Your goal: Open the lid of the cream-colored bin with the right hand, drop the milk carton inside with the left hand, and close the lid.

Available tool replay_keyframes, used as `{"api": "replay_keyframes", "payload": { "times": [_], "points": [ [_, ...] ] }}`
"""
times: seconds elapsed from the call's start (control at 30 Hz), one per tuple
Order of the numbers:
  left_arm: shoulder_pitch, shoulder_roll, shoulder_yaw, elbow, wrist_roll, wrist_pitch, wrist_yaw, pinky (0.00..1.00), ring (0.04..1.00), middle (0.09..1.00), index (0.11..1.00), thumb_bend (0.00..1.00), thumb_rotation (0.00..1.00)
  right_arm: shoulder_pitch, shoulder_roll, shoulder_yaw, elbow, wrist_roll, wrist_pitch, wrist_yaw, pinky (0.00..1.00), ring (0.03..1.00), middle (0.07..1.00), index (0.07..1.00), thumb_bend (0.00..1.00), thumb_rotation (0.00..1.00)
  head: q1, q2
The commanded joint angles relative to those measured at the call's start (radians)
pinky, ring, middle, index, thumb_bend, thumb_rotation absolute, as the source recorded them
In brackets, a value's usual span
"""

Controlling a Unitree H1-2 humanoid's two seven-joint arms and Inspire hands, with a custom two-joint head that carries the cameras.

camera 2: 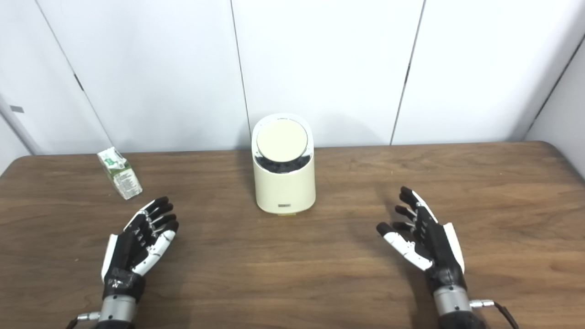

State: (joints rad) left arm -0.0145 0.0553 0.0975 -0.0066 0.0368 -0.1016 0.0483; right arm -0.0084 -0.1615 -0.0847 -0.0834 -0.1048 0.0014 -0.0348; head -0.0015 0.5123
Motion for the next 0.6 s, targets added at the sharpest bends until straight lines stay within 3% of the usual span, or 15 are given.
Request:
{"api": "replay_keyframes", "payload": {
  "times": [0.0,0.3,0.5,0.57],
  "points": [
    [0.022,0.001,-0.005,0.055,0.017,-0.045,0.013,0.66,0.758,0.807,0.831,0.58,0.31,-0.018,0.002,-0.001,-0.038,-0.009,-0.011,-0.007,0.71,0.834,0.897,0.884,0.60,0.50,-0.001,0.000],
    [0.023,-0.002,-0.001,0.075,0.006,-0.120,0.011,0.68,0.751,0.800,0.834,0.56,0.24,-0.016,-0.003,0.004,-0.034,-0.030,-0.050,-0.019,0.73,0.839,0.888,0.876,0.61,0.54,-0.001,-0.001],
    [0.023,-0.002,-0.001,0.078,0.016,-0.127,0.018,0.70,0.748,0.796,0.833,0.57,0.27,-0.017,-0.003,0.005,-0.042,-0.049,-0.046,-0.025,0.74,0.837,0.887,0.876,0.59,0.51,-0.003,-0.003],
    [0.023,-0.001,-0.003,0.082,0.017,-0.129,0.020,0.71,0.749,0.797,0.834,0.57,0.27,-0.017,-0.003,0.005,-0.040,-0.052,-0.047,-0.025,0.74,0.837,0.887,0.876,0.58,0.51,-0.012,-0.019]
  ]
}}
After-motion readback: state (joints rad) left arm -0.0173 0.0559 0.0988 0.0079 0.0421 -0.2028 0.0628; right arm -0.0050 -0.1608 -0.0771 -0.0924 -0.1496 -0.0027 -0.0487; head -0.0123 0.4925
